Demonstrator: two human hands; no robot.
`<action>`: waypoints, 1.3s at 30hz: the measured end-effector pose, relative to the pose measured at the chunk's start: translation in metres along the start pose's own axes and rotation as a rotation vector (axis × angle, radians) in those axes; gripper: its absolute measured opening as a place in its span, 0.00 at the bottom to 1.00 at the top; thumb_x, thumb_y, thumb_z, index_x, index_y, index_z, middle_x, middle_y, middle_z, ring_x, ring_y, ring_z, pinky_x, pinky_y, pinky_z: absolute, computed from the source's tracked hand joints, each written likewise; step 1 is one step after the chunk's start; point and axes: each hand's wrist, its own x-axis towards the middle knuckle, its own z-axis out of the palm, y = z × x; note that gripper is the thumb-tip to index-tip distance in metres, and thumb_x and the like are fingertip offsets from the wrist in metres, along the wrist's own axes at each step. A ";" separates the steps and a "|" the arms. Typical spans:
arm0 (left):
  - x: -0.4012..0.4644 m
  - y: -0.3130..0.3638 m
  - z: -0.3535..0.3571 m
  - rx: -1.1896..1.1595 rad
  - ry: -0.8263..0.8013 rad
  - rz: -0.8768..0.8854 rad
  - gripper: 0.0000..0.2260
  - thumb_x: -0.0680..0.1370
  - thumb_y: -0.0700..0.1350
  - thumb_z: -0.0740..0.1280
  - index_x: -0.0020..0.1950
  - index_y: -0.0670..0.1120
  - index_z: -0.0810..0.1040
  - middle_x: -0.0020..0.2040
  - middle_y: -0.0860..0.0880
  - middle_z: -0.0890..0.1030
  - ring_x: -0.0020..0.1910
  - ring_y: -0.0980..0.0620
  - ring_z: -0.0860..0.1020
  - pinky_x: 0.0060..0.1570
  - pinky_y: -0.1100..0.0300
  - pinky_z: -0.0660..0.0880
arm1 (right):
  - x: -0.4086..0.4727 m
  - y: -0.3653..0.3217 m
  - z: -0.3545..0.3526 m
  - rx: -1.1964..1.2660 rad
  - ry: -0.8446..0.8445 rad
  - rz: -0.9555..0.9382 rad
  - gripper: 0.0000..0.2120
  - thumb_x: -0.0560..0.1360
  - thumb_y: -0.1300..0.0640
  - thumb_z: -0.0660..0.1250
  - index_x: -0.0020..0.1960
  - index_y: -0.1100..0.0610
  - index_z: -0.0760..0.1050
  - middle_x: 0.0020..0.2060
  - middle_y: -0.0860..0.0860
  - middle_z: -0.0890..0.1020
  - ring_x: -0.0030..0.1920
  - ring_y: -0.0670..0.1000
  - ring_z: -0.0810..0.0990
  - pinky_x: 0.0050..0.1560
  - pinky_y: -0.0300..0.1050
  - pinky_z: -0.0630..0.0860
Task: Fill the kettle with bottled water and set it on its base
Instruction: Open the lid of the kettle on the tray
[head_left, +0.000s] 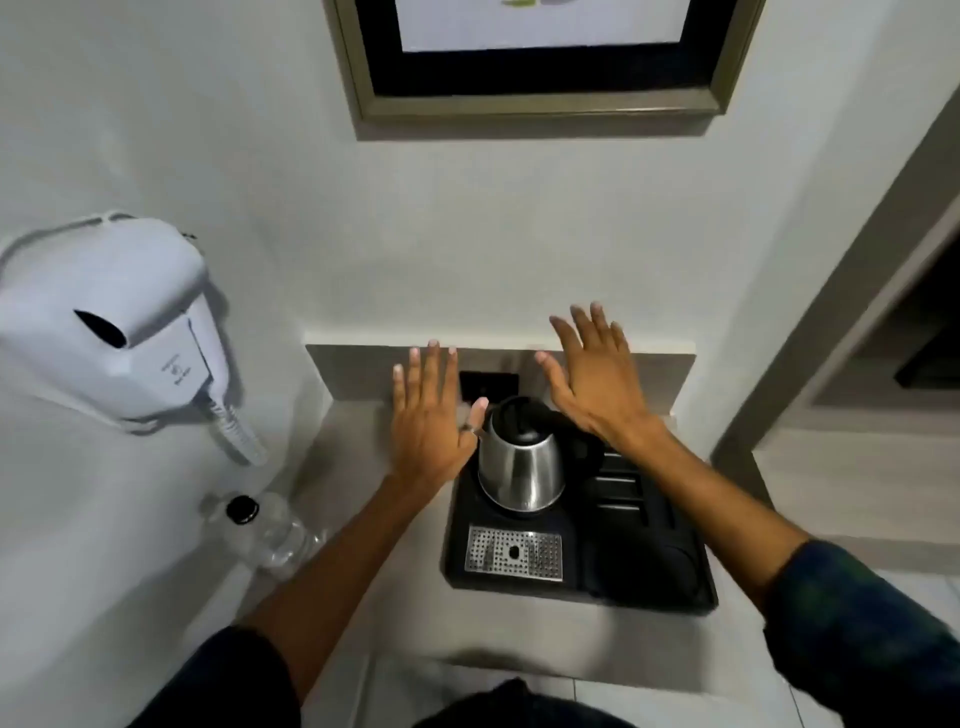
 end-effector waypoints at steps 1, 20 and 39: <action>-0.009 -0.001 0.008 0.012 -0.053 -0.019 0.35 0.84 0.62 0.56 0.85 0.44 0.55 0.84 0.40 0.55 0.84 0.38 0.50 0.82 0.39 0.47 | -0.004 0.002 0.012 -0.030 -0.073 0.047 0.33 0.85 0.37 0.49 0.80 0.57 0.66 0.79 0.62 0.68 0.83 0.63 0.60 0.82 0.64 0.57; -0.036 -0.016 0.037 -0.001 -0.185 -0.079 0.30 0.83 0.60 0.57 0.81 0.44 0.66 0.82 0.37 0.61 0.83 0.34 0.54 0.80 0.37 0.52 | 0.045 0.011 0.060 0.326 -0.834 0.396 0.22 0.70 0.38 0.64 0.47 0.57 0.80 0.46 0.54 0.85 0.44 0.57 0.83 0.49 0.50 0.80; -0.058 -0.015 0.047 -0.033 -0.219 -0.186 0.31 0.83 0.60 0.59 0.81 0.44 0.64 0.82 0.36 0.59 0.83 0.35 0.51 0.81 0.37 0.50 | 0.031 0.100 0.067 0.883 -1.152 0.307 0.38 0.76 0.27 0.53 0.46 0.61 0.80 0.36 0.57 0.80 0.41 0.56 0.78 0.59 0.55 0.73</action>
